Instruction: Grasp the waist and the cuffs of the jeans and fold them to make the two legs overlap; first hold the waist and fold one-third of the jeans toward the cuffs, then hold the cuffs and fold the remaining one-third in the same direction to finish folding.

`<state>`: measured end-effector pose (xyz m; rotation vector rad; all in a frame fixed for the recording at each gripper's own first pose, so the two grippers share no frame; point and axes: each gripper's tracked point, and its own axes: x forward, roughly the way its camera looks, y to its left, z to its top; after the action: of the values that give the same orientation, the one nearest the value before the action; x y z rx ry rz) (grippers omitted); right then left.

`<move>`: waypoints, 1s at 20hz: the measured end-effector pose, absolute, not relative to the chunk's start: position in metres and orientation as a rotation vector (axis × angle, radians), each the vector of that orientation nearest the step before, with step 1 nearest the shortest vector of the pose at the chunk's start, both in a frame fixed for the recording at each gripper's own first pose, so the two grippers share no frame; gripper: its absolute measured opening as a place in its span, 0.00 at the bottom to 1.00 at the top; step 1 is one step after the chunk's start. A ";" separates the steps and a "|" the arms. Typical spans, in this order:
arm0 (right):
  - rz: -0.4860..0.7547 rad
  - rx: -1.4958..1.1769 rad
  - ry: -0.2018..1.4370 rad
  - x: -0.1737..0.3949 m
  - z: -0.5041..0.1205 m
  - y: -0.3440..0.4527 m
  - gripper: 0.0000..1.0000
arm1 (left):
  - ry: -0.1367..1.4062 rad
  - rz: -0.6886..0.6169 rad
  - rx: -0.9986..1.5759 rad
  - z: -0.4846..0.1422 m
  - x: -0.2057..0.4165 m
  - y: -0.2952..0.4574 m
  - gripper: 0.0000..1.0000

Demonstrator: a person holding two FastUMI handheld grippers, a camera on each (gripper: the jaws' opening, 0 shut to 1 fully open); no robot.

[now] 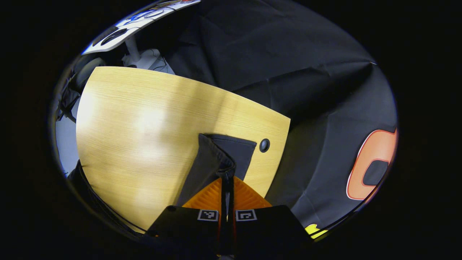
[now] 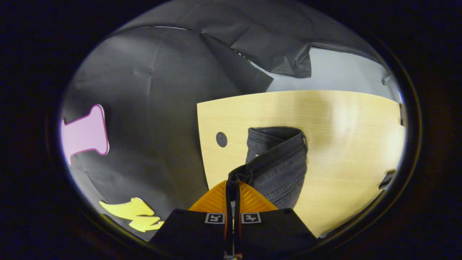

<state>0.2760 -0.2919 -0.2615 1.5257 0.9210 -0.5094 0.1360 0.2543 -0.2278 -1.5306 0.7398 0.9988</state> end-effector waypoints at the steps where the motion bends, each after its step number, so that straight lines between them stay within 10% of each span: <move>1: -0.518 1.531 0.918 0.285 -0.266 -0.295 0.02 | 0.743 1.006 -1.510 -0.230 0.147 0.260 0.04; 20: -0.544 1.397 0.918 0.341 -0.370 -0.307 0.04 | 1.097 0.802 -1.145 -0.362 0.244 0.281 0.11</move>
<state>0.3407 -0.3070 -0.3700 1.3974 0.9175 -0.5436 0.2441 0.2812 -0.3622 -1.1451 1.0971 0.8023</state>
